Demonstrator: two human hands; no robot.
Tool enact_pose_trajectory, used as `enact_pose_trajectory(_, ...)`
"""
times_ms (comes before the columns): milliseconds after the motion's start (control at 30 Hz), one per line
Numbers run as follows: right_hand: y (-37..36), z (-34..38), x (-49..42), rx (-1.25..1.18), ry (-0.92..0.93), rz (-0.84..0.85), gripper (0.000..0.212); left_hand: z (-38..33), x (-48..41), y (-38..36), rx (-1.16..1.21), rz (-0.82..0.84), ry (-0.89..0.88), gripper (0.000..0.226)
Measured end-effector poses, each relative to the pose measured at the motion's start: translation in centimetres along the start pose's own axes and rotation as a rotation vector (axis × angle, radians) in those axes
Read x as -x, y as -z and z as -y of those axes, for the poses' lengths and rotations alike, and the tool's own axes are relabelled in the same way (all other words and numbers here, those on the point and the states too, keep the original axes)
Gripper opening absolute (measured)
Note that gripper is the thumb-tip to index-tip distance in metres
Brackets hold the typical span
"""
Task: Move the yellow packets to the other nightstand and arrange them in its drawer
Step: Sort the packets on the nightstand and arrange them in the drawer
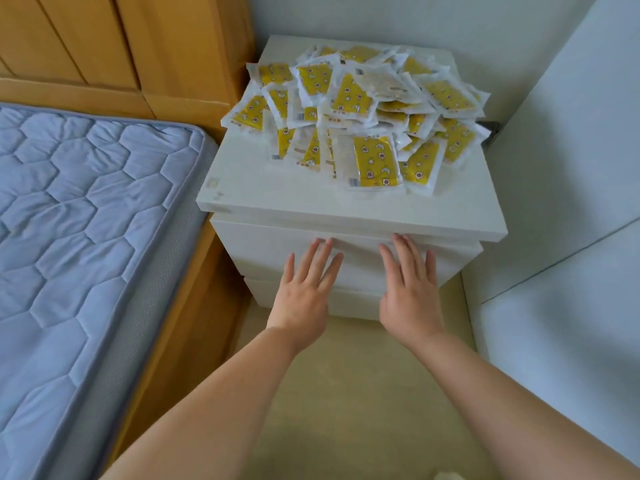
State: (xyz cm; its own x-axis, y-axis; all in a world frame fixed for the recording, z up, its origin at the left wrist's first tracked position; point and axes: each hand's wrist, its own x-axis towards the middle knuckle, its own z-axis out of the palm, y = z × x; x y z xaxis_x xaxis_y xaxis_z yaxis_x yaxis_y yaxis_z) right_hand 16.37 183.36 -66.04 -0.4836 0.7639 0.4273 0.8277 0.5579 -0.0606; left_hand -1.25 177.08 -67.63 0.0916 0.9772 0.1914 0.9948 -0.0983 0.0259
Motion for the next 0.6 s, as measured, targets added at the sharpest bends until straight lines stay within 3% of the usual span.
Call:
enact_pose_trajectory(133,-1.6,0.7,-1.0,0.028,-0.055,-0.215,0.061,-0.8,-0.6,-2.7,0.048,-0.162,-0.074,0.075)
enact_pose_trajectory(333,-3.5,0.0,-2.2,0.016,-0.041,-0.455,0.054,0.3,-2.4,-4.2,0.068,-0.393,-0.115,0.069)
enact_pose_trajectory(600,-4.3,-0.2,-2.1,0.013,-0.077,-0.425,0.059,0.2,-3.6,-2.6,0.026,-0.457,0.103,0.074)
